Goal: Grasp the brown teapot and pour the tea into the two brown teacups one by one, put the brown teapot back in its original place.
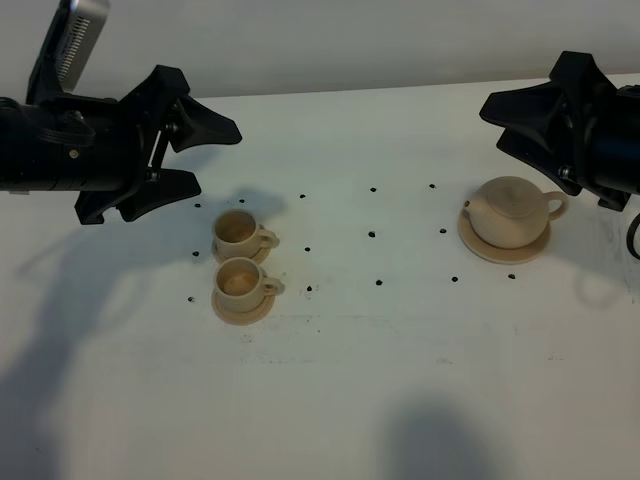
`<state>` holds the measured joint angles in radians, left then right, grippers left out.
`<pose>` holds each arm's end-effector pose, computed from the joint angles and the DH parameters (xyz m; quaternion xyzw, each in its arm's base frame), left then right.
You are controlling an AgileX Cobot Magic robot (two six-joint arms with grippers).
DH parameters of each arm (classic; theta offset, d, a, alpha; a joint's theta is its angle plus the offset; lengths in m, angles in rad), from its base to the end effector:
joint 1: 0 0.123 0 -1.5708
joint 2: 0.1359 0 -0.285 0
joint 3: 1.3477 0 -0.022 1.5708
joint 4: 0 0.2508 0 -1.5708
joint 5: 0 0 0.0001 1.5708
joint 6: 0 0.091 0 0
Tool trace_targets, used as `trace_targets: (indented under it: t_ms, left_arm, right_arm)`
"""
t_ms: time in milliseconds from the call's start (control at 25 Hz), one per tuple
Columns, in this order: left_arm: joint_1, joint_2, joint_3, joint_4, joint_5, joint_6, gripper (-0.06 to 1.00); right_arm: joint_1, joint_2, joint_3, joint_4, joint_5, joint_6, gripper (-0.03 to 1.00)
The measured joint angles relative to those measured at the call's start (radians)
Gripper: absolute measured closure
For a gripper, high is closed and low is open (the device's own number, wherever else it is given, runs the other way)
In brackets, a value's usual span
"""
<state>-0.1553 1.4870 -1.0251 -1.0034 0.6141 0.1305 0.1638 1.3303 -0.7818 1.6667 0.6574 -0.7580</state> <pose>0.3045 -0.0925 0.2828 -0.1744 0.8736 -0.3813 0.2468 0.2588 0.0990 0.2872 0.1292 0.7958 0.5029 0.3116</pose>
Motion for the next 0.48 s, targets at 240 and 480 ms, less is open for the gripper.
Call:
trace_targets:
  t_ms: [240, 480]
  left_arm:
    - [0.0, 0.0, 0.0, 0.0, 0.05, 0.071, 0.3]
    - [0.0, 0.0, 0.0, 0.001, 0.136, 0.162, 0.3]
  right_arm:
    - [0.0, 0.0, 0.0, -0.072, 0.01, -0.03, 0.54]
    - [0.0, 0.0, 0.0, -0.185, 0.021, -0.046, 0.54]
